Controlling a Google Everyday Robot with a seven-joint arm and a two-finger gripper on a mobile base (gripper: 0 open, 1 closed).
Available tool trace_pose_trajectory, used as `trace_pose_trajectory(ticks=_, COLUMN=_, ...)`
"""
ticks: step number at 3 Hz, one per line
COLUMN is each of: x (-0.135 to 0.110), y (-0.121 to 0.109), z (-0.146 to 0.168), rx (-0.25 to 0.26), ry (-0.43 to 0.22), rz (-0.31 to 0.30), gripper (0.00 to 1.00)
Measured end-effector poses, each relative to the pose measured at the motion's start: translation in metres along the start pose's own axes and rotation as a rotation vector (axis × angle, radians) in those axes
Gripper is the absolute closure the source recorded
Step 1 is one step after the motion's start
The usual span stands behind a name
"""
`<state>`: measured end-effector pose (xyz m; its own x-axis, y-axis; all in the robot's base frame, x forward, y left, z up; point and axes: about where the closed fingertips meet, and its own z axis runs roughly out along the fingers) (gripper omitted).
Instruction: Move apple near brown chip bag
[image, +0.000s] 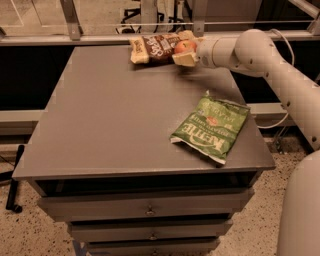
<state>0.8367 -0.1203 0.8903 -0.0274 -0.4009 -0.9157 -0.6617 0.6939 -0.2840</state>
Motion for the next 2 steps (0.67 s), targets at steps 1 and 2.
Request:
trace_pose_trajectory(ticks=1, x=0.0076, y=-0.0145, z=0.0021, rx=0.021, ry=0.015, rz=0.044, gripper=1.0)
trace_pose_trajectory(ticks=2, x=0.0099, y=-0.0206, z=0.0026, rx=0.021, ry=0.035, rz=0.087, gripper=0.85)
